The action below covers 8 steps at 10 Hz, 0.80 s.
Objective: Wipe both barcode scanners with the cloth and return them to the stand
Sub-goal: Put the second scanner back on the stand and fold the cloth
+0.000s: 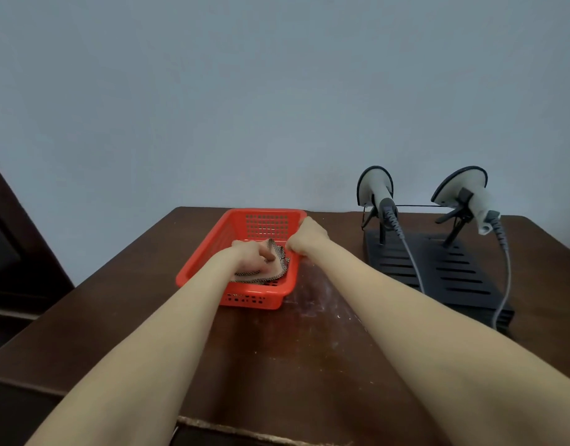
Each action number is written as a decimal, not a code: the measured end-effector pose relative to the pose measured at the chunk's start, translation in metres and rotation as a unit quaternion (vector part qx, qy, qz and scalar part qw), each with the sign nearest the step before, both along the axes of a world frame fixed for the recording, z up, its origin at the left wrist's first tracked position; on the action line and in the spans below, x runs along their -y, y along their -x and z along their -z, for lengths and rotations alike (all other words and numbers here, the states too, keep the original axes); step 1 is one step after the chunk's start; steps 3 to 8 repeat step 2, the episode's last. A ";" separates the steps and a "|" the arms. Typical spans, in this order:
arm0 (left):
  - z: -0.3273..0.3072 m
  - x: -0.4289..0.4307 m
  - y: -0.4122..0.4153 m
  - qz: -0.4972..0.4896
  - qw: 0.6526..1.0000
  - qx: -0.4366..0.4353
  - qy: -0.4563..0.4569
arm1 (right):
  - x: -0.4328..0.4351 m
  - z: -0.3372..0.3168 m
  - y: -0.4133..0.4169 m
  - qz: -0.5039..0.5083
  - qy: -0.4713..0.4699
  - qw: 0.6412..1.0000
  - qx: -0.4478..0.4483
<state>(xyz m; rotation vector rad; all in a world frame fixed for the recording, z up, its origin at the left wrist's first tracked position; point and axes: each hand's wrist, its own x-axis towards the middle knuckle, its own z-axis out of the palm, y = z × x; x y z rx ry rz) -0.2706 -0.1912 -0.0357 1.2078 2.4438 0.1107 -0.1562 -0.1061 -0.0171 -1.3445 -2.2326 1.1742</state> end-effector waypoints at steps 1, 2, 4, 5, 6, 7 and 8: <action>0.001 -0.005 -0.001 0.000 1.000 0.003 0.002 | -0.004 0.000 -0.003 -0.003 -0.009 1.000 -0.015; -0.010 -0.012 -0.014 -0.008 0.996 -0.004 -0.092 | -0.010 -0.006 -0.010 -0.014 -0.042 0.999 -0.009; -0.010 -0.012 -0.014 -0.008 0.996 -0.004 -0.092 | -0.010 -0.006 -0.010 -0.014 -0.042 0.999 -0.009; -0.010 -0.012 -0.014 -0.008 0.996 -0.004 -0.092 | -0.010 -0.006 -0.010 -0.014 -0.042 0.999 -0.009; -0.010 -0.012 -0.014 -0.008 0.996 -0.004 -0.092 | -0.010 -0.006 -0.010 -0.014 -0.042 0.999 -0.009; -0.010 -0.012 -0.014 -0.008 0.996 -0.004 -0.092 | -0.010 -0.006 -0.010 -0.014 -0.042 0.999 -0.009; -0.010 -0.012 -0.014 -0.008 0.996 -0.004 -0.092 | -0.010 -0.006 -0.010 -0.014 -0.042 0.999 -0.009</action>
